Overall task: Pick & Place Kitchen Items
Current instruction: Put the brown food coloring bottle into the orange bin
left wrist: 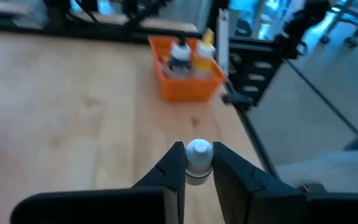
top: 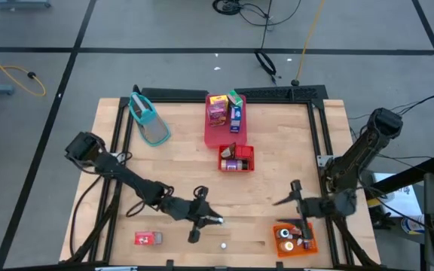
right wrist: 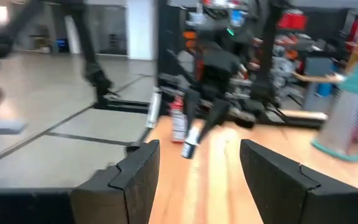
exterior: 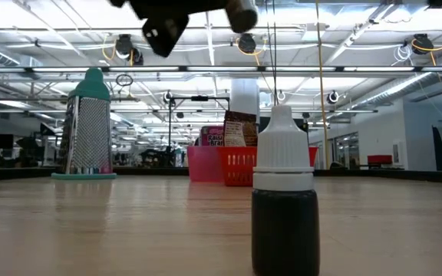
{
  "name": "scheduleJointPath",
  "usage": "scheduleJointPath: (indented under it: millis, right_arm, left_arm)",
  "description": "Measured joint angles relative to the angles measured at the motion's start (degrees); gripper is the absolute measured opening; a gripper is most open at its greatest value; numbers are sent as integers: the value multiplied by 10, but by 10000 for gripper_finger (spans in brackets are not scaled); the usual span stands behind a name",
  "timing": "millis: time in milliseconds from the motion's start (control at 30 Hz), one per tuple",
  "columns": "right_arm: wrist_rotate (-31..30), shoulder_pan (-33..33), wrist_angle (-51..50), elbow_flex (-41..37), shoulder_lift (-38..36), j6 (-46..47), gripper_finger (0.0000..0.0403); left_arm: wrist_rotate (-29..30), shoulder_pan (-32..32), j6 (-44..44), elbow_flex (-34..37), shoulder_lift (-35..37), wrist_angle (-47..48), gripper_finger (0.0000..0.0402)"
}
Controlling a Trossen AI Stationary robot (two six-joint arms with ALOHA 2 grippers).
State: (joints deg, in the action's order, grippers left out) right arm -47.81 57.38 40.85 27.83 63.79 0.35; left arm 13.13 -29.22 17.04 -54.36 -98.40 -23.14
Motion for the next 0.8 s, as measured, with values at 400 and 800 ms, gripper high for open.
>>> scheduleJointPath:
  millis: [400,800]
  right_arm:
    - [160,-159,-20,0,40,97,210]
    - [301,-260,94,1,132,126,210]
  left_arm:
    - [13,53,-53,-131,-1,142,47]
    - [4,71,-77,-146,-8,148,44]
